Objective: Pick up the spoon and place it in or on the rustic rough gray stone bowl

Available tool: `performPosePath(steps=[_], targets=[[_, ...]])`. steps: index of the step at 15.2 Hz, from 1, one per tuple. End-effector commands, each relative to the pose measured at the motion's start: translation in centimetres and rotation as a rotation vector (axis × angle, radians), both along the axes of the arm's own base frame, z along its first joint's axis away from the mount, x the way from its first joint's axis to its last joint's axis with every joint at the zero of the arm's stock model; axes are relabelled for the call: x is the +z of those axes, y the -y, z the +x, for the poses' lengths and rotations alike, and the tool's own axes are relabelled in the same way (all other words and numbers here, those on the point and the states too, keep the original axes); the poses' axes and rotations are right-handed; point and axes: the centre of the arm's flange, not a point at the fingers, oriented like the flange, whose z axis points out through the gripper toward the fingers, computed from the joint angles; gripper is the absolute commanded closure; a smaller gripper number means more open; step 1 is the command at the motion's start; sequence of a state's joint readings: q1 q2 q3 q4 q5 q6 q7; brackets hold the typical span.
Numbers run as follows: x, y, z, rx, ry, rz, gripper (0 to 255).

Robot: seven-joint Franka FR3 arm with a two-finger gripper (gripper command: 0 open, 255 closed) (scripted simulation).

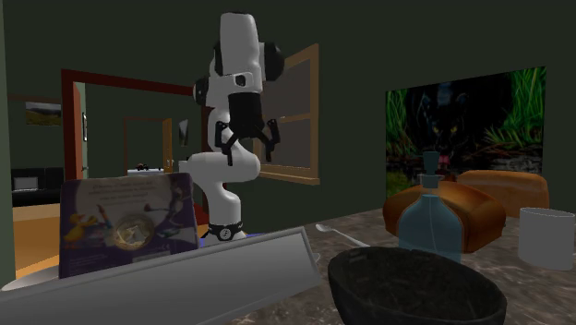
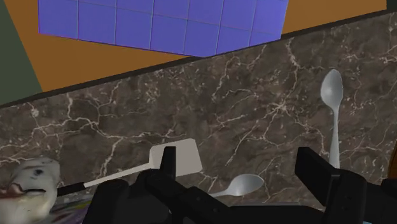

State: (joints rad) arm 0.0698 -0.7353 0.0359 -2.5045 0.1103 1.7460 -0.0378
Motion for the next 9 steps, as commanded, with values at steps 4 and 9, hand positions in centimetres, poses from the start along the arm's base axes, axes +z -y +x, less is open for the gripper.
performPosePath(steps=[4,9], targets=[[-4.6,-3.3,3.6,0.062,0.060,-0.023,0],[-8.8,-6.7,6.8,0.123,0.117,-0.046,0]])
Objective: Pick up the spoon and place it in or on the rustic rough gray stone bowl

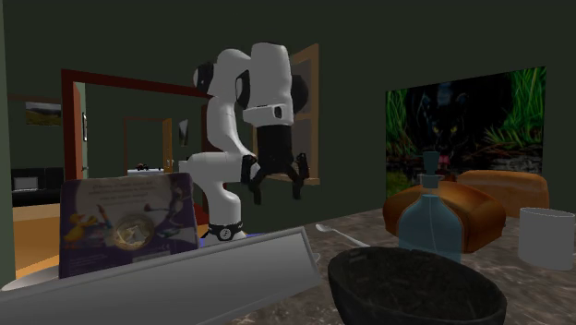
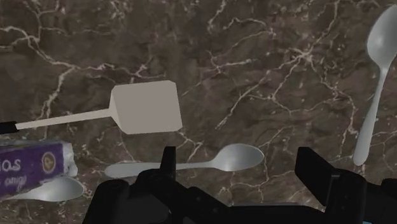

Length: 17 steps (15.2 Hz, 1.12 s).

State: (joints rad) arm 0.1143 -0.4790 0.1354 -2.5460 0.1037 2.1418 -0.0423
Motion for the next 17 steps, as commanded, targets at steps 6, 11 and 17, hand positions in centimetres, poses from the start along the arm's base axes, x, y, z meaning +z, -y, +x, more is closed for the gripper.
performPosePath(steps=[6,11,17], targets=[[-5.8,-5.0,4.4,0.087,0.083,-0.031,0],[-8.3,-5.9,5.5,0.101,0.097,-0.037,0],[-10.7,-6.0,5.8,0.102,0.097,-0.037,0]])
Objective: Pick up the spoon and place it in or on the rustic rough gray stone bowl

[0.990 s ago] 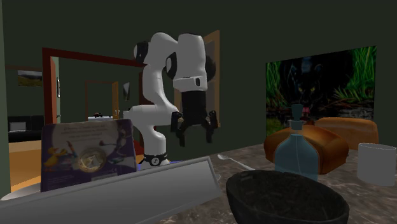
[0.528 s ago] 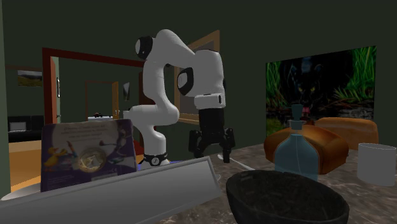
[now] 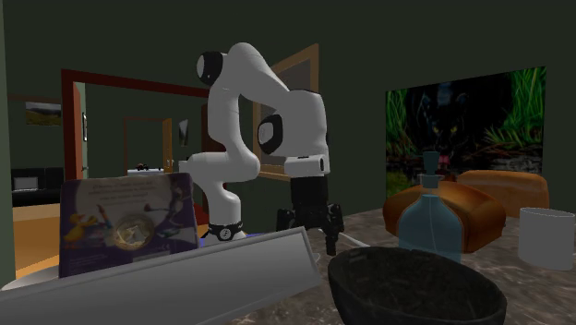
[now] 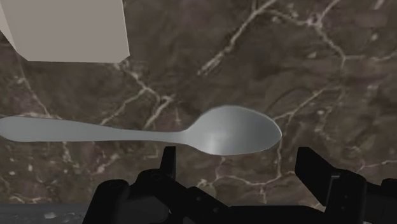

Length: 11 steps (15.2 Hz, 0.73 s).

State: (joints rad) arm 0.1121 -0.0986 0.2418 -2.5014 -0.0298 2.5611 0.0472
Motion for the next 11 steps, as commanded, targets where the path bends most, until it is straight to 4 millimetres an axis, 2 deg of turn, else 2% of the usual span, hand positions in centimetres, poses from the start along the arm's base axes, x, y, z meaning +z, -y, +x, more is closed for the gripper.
performPosePath(steps=[1,6,7,11], targets=[[-0.20,0.09,0.08,0.000,-0.001,0.000,0],[-0.20,0.09,0.08,0.000,-0.001,0.000,0],[-0.20,0.09,0.08,0.000,-0.001,0.000,255],[-0.20,0.09,0.08,0.000,-0.001,0.000,255]])
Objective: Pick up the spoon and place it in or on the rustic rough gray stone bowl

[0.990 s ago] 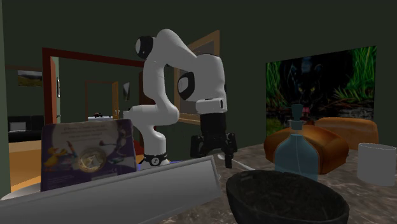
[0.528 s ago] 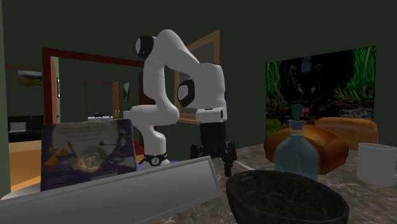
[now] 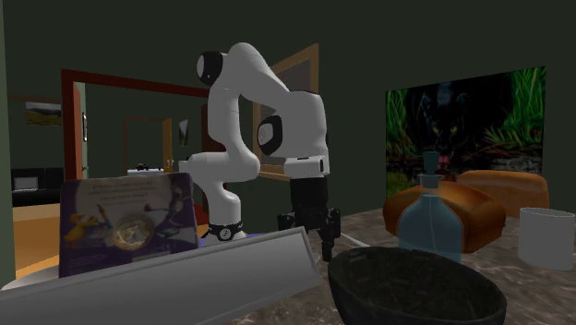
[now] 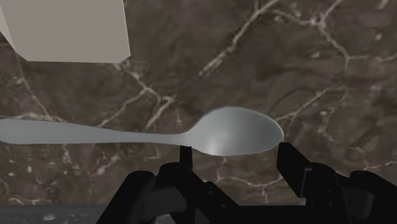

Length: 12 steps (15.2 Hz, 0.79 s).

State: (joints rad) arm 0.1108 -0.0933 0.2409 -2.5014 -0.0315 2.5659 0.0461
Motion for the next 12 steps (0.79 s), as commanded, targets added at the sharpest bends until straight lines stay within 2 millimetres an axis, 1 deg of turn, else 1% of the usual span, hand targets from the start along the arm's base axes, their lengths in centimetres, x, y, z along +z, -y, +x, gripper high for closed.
performPosePath(steps=[1,5,12], targets=[[0.0,0.0,0.0,0.000,0.000,0.000,255],[0.0,0.0,0.0,0.000,0.000,0.000,255],[3.7,0.0,0.0,0.000,0.000,0.000,255]])
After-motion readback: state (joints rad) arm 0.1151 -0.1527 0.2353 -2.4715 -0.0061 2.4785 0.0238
